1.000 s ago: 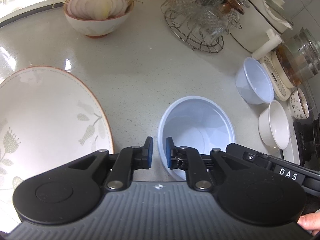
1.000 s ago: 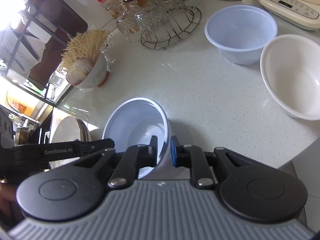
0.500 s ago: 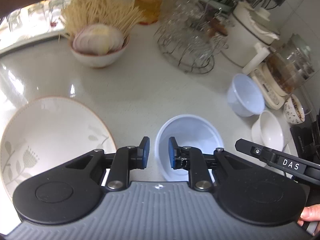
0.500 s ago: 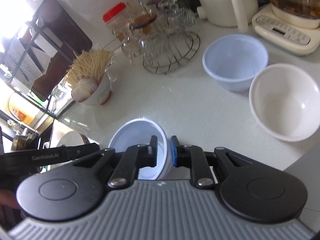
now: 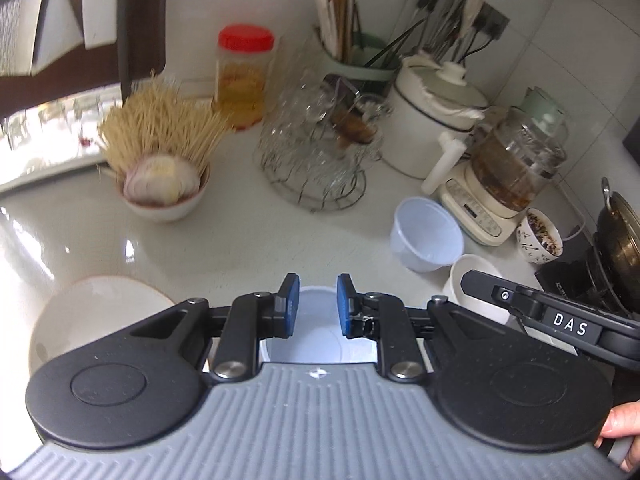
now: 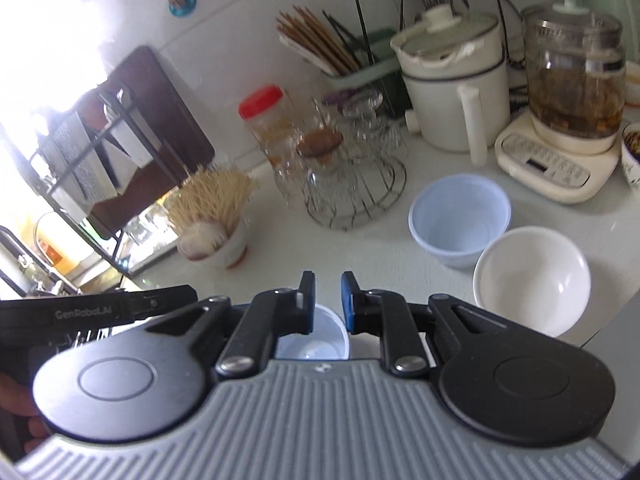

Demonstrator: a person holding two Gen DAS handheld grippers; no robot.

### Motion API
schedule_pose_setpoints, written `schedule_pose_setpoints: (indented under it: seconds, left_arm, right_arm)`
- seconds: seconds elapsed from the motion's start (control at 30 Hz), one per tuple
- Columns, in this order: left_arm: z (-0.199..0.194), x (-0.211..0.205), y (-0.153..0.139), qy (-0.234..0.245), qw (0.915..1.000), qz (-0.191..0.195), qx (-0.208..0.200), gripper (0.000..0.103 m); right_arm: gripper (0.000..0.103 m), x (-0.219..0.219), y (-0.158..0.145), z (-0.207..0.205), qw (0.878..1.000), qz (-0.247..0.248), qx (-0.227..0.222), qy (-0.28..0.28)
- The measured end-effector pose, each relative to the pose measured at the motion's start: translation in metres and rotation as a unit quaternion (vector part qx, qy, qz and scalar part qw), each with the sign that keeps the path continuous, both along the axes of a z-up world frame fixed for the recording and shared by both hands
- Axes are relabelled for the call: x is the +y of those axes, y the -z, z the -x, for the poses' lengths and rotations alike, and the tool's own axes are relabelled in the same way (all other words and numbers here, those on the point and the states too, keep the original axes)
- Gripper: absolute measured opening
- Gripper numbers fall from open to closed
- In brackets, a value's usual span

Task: Organize plates and bowls
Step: 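Lower the light blue bowl onto the counter and open the left gripper, then withdraw the left tool from the placed bowl toward the kettle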

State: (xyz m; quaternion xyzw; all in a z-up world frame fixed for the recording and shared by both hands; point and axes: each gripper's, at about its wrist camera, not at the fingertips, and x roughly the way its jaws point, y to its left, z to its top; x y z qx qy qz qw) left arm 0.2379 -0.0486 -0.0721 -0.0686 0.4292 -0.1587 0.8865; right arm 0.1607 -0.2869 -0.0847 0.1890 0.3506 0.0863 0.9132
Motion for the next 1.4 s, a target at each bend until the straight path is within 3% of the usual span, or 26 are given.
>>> schedule_pose_setpoints:
  seconds: [0.7,1.1,1.4]
  left_arm:
    - [0.052,0.005,-0.046,0.055,0.9975,-0.003,-0.045,0.022]
    - [0.087,0.035,-0.049,0.066,0.9969,0.016,-0.040,0.022]
    - [0.112,0.043,-0.049,0.099,0.9942,0.021,-0.037,0.022]
  right_arm:
    - [0.018,0.017,-0.044,0.063,0.997,0.024,-0.039,0.057]
    - [0.018,0.044,-0.053,0.102,0.996,0.038,-0.034,0.070]
    - [0.018,0.058,-0.060,0.125,0.994,0.039,-0.035,0.100]
